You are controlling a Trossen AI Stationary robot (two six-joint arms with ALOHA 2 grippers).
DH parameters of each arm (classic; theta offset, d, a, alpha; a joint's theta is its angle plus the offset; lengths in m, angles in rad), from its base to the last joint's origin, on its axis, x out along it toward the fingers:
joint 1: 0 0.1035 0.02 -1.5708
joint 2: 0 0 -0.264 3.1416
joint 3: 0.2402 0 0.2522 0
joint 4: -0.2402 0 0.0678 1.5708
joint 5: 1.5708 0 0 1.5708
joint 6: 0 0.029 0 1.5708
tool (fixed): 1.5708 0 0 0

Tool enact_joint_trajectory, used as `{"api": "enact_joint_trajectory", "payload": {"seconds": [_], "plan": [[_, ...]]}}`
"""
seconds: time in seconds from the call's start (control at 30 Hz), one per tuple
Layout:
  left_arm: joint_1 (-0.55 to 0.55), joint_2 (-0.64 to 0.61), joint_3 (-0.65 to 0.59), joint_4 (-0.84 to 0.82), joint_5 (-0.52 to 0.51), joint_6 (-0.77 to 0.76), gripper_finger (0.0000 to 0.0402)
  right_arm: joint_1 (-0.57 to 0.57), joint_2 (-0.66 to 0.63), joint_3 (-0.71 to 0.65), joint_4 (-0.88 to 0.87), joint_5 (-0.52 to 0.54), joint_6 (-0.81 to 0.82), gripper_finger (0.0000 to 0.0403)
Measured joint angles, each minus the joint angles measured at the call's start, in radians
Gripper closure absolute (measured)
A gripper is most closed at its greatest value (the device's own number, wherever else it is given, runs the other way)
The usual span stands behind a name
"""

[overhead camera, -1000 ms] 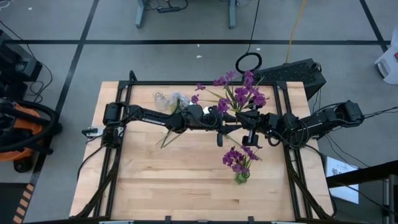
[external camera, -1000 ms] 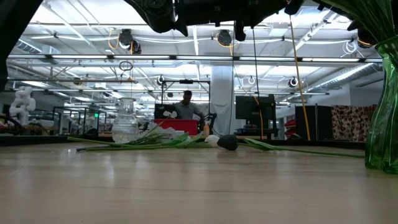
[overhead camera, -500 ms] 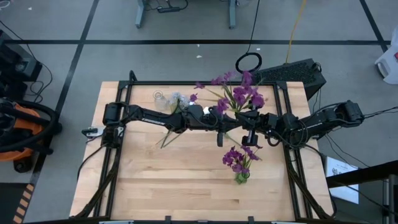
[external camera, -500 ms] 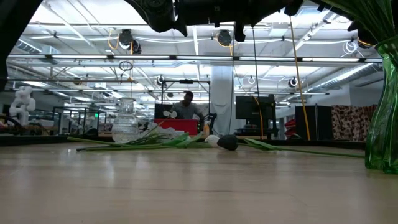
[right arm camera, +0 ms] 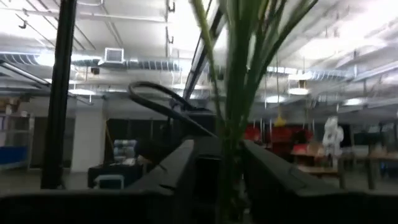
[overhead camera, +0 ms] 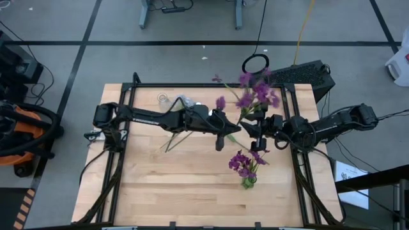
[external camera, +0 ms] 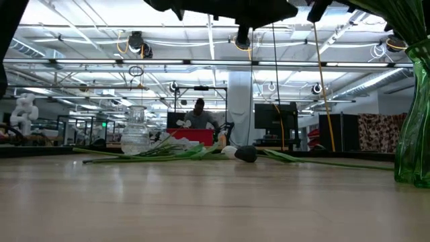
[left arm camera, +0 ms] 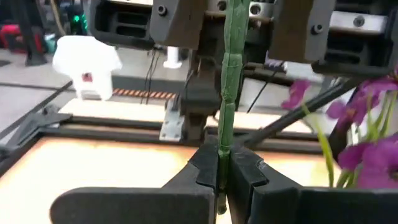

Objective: Sort flowers into vase by color
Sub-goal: Put the purple flower into the green vase

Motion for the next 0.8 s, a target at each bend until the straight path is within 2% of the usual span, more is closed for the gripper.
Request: {"api": "enact_joint_trajectory", "payload": {"seconds": [0.2, 0.43, 0.57, 0.8], "plan": [[-0.001, -0.054, 0.000, -0.155, -0.030, 0.022, 0.0387, 0.000, -0.103, 0.000, -0.229, -0.001, 0.082, 0.0216], [-0.002, -0.085, 0.000, -0.269, -0.032, 0.033, 0.0387, -0.001, -0.196, 0.000, -0.414, -0.003, 0.128, 0.0179], [-0.002, -0.098, 0.000, -0.327, -0.031, 0.046, 0.0387, -0.002, -0.198, 0.000, -0.431, -0.002, 0.170, 0.0166], [0.001, -0.100, 0.000, -0.365, -0.031, 0.088, 0.0387, -0.031, -0.152, 0.002, -0.359, -0.024, 0.192, 0.0146]]}}
